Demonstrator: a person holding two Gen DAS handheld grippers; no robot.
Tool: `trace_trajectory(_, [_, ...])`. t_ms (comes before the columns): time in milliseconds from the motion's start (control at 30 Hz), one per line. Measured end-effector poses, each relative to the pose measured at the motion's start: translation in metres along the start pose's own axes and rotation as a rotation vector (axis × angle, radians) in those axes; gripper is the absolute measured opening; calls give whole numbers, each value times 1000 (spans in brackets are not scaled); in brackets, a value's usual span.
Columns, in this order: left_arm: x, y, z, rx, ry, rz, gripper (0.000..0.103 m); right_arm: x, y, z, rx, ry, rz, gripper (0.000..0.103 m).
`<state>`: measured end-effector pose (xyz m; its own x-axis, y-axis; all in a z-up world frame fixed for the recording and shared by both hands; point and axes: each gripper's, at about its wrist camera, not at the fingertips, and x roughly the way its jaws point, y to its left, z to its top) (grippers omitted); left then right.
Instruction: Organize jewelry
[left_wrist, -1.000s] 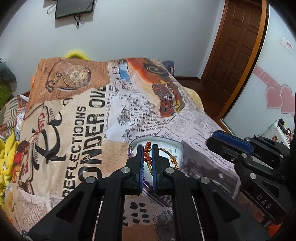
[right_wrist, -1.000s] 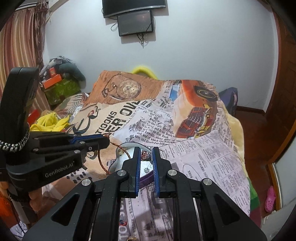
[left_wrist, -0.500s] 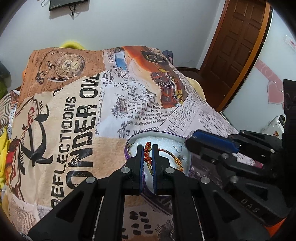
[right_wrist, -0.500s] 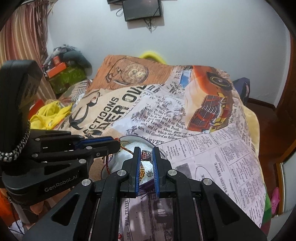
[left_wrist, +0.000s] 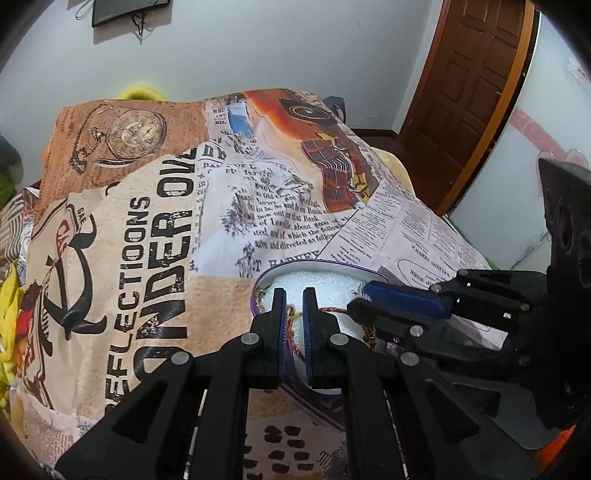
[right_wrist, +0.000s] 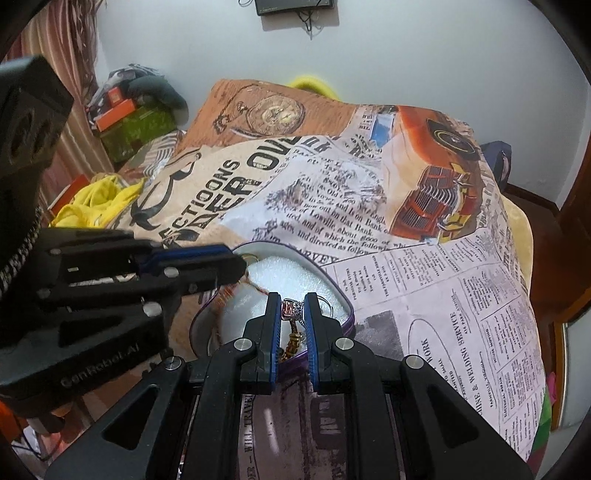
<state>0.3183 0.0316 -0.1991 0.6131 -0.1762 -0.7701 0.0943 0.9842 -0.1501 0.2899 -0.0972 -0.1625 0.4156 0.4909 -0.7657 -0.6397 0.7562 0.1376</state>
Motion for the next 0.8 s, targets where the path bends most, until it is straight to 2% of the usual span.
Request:
trace_trajectory(167, [-3, 3, -1, -11, 2, 9, 7, -1, 4, -2, -13, 18, -4, 12])
trace_trajectory(300, [-13, 3, -3, -11, -8, 16, 7, -8, 5, -1, -4, 6, -23, 25])
trace_trajectory(400, [-23, 1, -3, -4, -21, 24, 8, -20, 9, 0, -10, -18, -37, 27])
trace_trajectory(500, [-37, -1, -4, -3, -41, 32, 13, -30, 13, 1, -19, -38, -53, 27])
trace_trajectory(667, [-65, -5, -8, 4, -93, 57, 29, -52, 18, 1, -21, -76, -81, 27])
trace_trajectory(800, [-87, -12, -11, 17, -127, 76, 35, -72, 22, -3, -15, -108, -94, 30])
